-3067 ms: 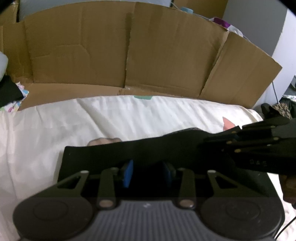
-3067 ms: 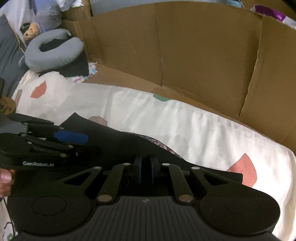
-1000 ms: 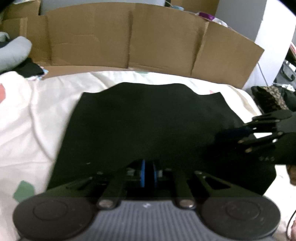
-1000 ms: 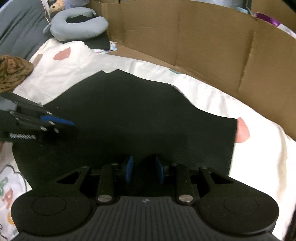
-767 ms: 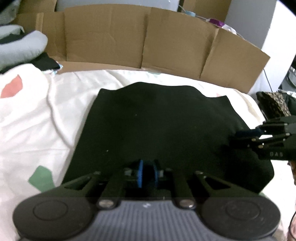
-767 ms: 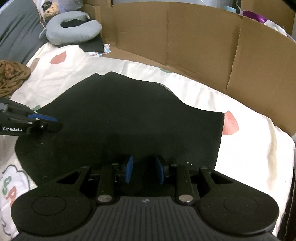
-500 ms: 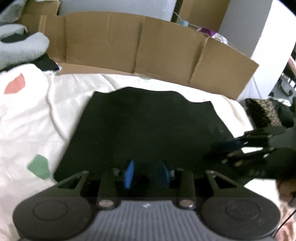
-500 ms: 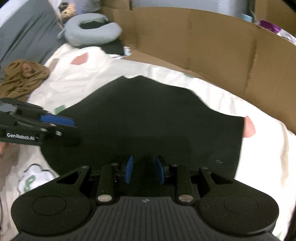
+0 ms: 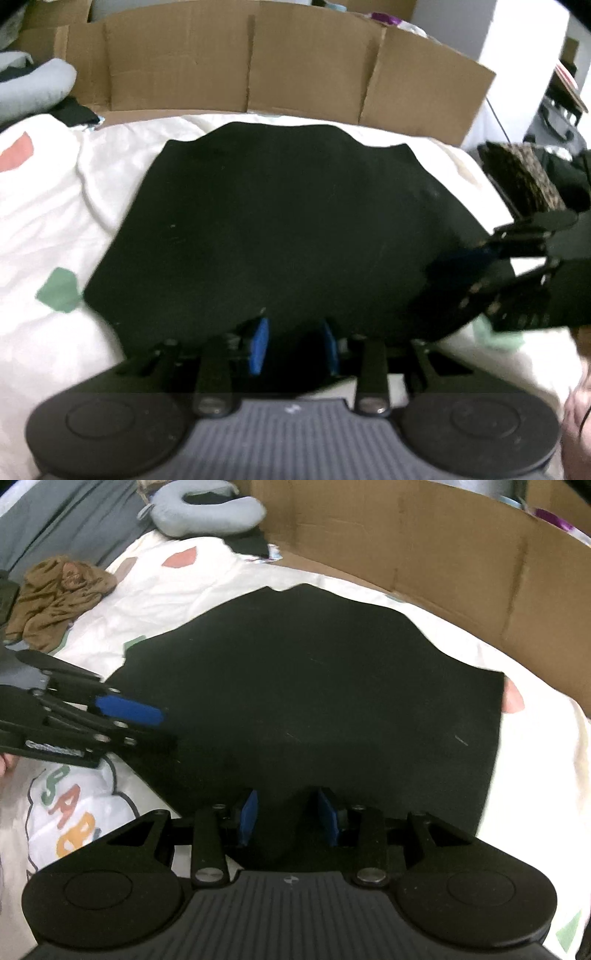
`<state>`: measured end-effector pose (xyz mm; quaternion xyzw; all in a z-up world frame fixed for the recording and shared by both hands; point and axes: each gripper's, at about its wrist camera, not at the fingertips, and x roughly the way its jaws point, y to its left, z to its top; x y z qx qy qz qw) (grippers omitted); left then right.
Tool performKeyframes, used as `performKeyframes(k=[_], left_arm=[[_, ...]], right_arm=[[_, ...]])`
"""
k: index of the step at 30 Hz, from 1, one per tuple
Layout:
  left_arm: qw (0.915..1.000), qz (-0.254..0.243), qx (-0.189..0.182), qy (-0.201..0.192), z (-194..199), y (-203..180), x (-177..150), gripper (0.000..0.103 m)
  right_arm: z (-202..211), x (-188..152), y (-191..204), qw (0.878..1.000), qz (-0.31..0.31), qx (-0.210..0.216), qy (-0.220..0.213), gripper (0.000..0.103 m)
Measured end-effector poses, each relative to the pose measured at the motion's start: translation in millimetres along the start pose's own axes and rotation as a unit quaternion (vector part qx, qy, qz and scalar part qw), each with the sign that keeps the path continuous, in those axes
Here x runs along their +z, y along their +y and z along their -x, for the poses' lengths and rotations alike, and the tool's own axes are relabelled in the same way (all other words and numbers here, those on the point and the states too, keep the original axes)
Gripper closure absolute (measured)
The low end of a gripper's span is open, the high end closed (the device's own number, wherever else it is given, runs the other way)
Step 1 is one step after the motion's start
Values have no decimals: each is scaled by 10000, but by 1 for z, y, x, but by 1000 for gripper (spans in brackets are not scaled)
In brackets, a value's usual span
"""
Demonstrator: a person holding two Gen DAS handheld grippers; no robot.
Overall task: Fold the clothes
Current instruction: 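Lay the folded shorts flat on the duvet with both grippers, then open both grippers and withdraw them from the folded shorts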
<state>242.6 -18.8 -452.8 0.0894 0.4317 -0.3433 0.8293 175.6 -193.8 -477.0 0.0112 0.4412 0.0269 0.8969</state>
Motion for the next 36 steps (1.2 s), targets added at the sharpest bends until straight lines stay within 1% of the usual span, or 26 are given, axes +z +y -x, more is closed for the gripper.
performKeyframes(k=[5, 9, 11, 15, 19, 23, 30, 32, 36], left_arm=[[9995, 237, 184, 32, 18, 7, -6, 68], [9991, 358, 223, -84, 31, 5, -8, 67], [9993, 313, 195, -113, 31, -1, -8, 66], [9995, 168, 270, -79, 22, -7, -9, 66], [9981, 398, 466, 2, 22, 8, -15, 66], [9965, 493, 678, 66, 28, 24, -21, 66], [9901, 931, 1028, 196, 44, 50, -30, 66], [9890, 1058, 1022, 157, 53, 53, -31, 66], [9876, 1260, 935, 76, 68, 55, -30, 65]], right_arm=[[17, -11, -3, 9998, -6, -220, -33, 60], [30, -12, 0, 9996, -99, -224, -122, 60], [32, -12, 6, 9997, -34, -208, -154, 60], [26, -10, 17, 9997, 171, -165, -112, 60], [22, -12, 9, 9993, 54, -360, 6, 60], [24, -22, -6, 9979, -8, -629, 147, 60], [36, -32, -22, 9951, -188, -930, 276, 61], [42, -33, -25, 9939, -253, -1036, 286, 60], [56, -33, -28, 9946, -498, -893, 195, 60]])
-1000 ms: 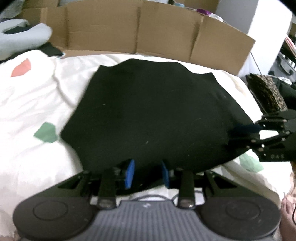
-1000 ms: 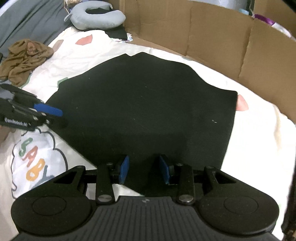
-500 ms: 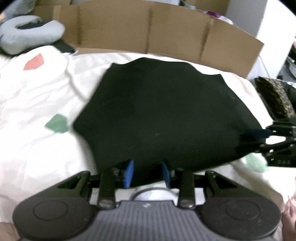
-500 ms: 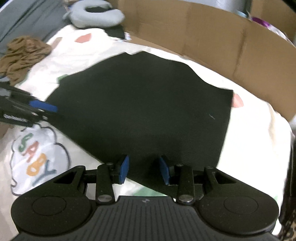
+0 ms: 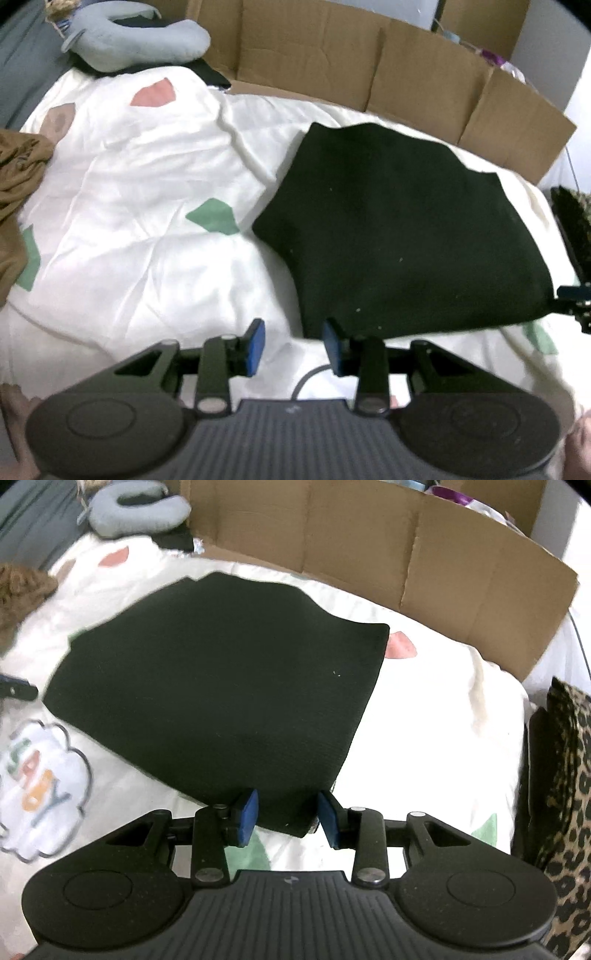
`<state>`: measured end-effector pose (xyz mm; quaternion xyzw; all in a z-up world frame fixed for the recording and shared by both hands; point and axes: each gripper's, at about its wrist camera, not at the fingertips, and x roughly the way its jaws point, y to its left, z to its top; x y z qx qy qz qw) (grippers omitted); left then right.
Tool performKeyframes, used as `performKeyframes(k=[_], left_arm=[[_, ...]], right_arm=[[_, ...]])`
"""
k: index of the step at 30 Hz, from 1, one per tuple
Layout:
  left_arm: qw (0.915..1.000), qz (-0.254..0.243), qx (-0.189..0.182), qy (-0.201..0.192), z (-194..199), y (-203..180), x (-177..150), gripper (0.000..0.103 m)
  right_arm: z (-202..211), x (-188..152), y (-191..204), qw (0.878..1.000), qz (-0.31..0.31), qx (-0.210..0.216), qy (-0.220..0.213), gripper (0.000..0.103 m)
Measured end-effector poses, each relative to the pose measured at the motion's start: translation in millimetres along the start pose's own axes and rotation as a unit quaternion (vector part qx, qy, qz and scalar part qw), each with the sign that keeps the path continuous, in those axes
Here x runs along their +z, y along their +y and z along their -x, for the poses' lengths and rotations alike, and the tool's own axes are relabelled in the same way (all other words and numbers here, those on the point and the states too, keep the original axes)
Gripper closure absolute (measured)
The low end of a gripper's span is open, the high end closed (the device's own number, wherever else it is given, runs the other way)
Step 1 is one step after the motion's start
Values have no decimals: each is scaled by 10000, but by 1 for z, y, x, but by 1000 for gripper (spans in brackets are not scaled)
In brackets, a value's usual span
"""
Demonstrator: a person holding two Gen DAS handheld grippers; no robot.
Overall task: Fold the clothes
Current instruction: 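Open both grippers and withdraw them from the folded shorts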
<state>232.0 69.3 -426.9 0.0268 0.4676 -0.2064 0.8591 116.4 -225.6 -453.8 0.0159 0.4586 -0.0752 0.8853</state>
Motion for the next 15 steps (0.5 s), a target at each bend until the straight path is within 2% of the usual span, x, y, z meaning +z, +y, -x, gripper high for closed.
performKeyframes(k=[3, 7, 10, 13, 15], left_arm=[[9996, 263, -134, 44, 0, 2, 1, 65], [9975, 574, -372, 163, -8, 3, -2, 62], [9929, 919, -726, 217, -15, 7, -5, 60], [9879, 1213, -926, 288, -23, 11, -9, 56], [9818, 1524, -1084, 335, -28, 17, -13, 55]], right_arm=[[6, 1, -5, 9988, -350, 339, 45, 60], [3, -4, -16, 9897, -1073, 931, 174, 60], [-4, -10, -26, 9779, -1640, 1266, 293, 59], [-11, -19, -37, 9613, -2258, 1532, 390, 58], [-17, -25, -43, 9518, -2577, 1618, 387, 47]])
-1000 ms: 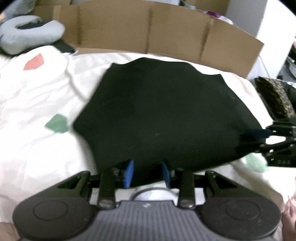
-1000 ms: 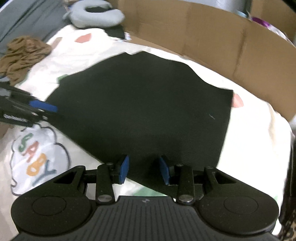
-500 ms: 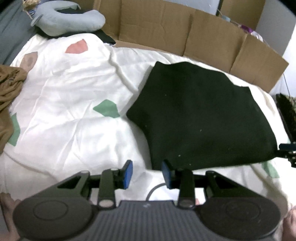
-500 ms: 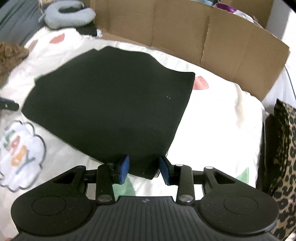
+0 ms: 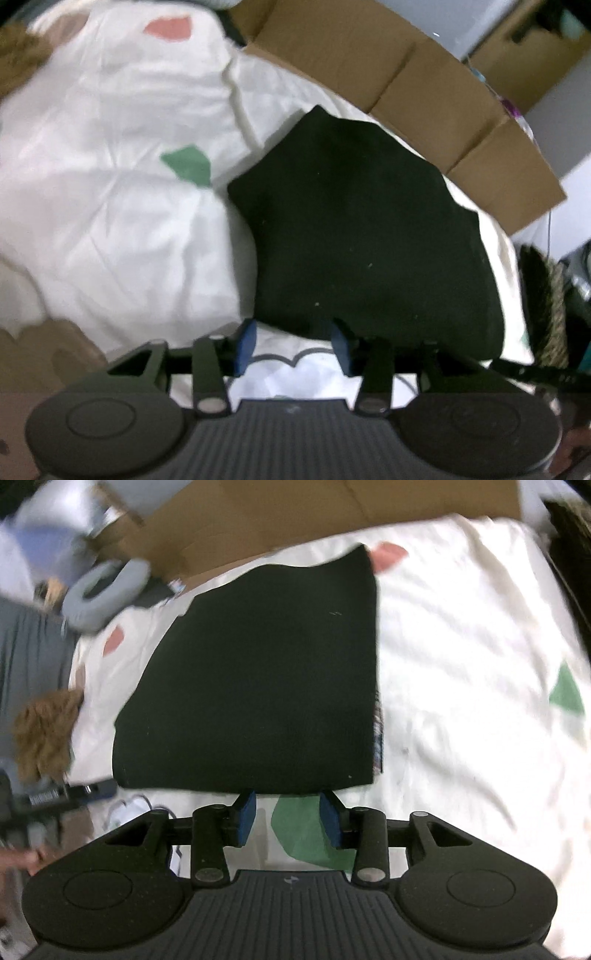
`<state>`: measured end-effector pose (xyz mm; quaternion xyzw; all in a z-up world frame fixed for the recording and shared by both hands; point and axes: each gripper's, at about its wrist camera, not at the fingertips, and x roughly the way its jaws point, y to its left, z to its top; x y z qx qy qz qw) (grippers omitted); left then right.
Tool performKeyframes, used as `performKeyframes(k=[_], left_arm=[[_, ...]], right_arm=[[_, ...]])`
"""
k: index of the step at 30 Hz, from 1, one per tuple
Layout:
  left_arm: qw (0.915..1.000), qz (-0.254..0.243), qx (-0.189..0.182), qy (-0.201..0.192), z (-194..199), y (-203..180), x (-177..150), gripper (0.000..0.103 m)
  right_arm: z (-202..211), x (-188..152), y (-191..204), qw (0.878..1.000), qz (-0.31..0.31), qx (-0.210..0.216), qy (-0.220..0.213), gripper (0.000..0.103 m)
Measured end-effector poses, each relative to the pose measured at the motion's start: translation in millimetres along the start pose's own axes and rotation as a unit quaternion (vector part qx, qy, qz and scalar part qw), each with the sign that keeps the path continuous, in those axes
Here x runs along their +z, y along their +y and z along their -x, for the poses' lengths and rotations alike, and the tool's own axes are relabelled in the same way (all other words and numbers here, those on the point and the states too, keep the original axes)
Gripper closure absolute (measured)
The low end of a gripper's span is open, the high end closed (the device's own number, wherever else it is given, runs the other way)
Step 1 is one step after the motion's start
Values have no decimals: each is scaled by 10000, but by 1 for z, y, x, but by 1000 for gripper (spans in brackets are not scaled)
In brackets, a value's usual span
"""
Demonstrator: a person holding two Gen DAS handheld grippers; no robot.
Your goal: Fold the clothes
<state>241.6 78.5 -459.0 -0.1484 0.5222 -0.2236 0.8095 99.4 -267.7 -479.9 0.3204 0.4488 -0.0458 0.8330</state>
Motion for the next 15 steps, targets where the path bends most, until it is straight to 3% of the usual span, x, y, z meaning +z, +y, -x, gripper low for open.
performKeyframes(k=[2, 7, 15], left_arm=[[9992, 356, -179, -5, -2, 9, -1, 53], [9909, 1200, -606, 4, -6, 29, 2, 51], [9638, 2215, -1473, -158, -16, 62, -2, 47]], right_arm=[[-2, -2, -8, 9995, -300, 133, -46, 39], [-7, -5, -32, 9926, -1113, 473, -119, 38], [-19, -9, -67, 9640, -2379, 1124, -374, 39]])
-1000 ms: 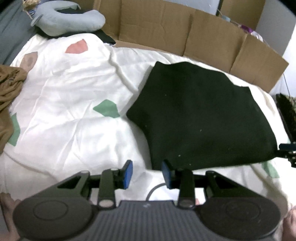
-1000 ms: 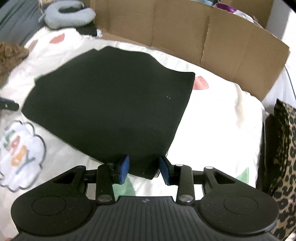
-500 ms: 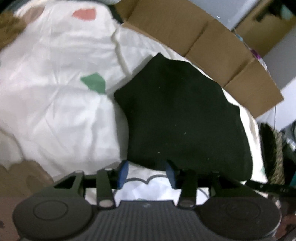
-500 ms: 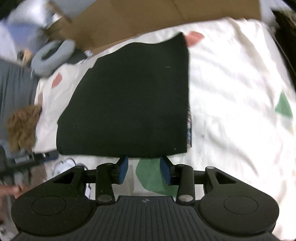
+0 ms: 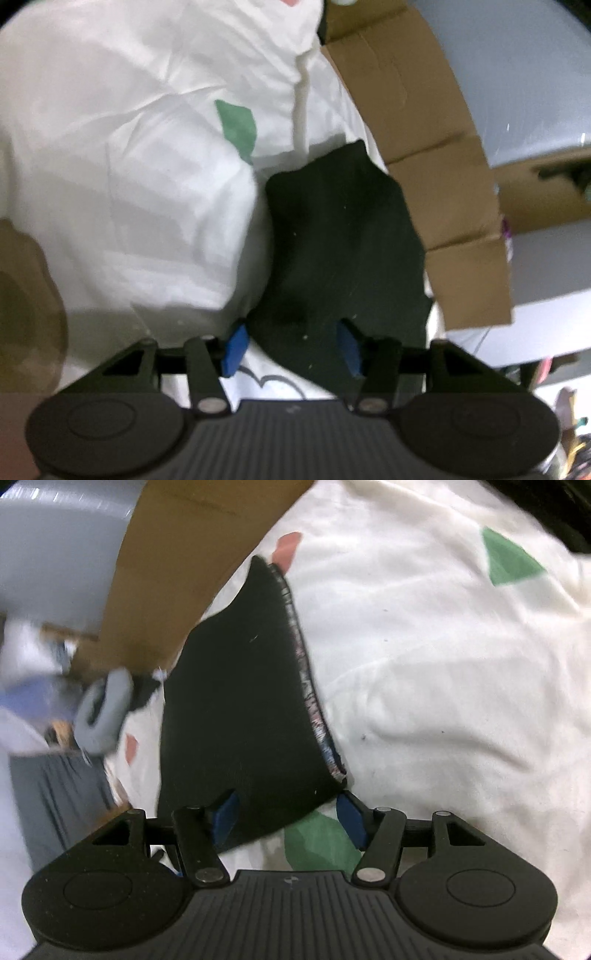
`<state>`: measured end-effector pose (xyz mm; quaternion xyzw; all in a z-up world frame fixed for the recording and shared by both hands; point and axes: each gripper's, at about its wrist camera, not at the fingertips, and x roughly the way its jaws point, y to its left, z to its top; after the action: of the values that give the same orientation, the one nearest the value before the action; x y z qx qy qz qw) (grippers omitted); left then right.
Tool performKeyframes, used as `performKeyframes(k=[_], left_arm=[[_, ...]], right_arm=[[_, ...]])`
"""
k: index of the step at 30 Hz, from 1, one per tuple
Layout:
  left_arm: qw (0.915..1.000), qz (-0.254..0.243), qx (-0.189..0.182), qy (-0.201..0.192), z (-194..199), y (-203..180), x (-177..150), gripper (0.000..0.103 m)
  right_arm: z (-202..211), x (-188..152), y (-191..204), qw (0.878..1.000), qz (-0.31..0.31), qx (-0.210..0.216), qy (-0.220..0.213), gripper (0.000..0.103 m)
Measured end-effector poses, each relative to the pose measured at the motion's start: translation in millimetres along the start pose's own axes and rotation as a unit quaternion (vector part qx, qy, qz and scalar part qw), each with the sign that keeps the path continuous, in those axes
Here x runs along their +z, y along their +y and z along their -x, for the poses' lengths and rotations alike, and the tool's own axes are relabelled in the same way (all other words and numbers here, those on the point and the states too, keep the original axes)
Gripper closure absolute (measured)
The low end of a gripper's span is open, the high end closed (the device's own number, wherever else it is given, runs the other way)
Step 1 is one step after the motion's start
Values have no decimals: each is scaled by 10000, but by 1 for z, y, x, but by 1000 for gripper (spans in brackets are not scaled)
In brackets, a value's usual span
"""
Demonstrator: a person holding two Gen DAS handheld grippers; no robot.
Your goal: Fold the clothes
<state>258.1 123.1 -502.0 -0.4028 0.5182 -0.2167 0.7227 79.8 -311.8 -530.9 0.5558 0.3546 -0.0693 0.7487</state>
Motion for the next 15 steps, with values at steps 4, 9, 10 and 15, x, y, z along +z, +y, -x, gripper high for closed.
performKeyframes(k=[4, 9, 10, 15], left_arm=[[9981, 439, -438, -22, -2, 18, 5, 47], [9967, 534, -612, 43, -4, 21, 10, 51], [9967, 519, -628, 68, -3, 20, 12, 51], [9961, 237, -805, 271, -4, 15, 15, 51]], right_arm=[[-5, 6, -15, 9986, -414, 310, -91, 39], [-14, 13, -14, 9972, -637, 389, -43, 57], [-14, 14, -14, 9970, -664, 397, -7, 61], [-6, 15, -12, 9961, -658, 587, 80, 65]])
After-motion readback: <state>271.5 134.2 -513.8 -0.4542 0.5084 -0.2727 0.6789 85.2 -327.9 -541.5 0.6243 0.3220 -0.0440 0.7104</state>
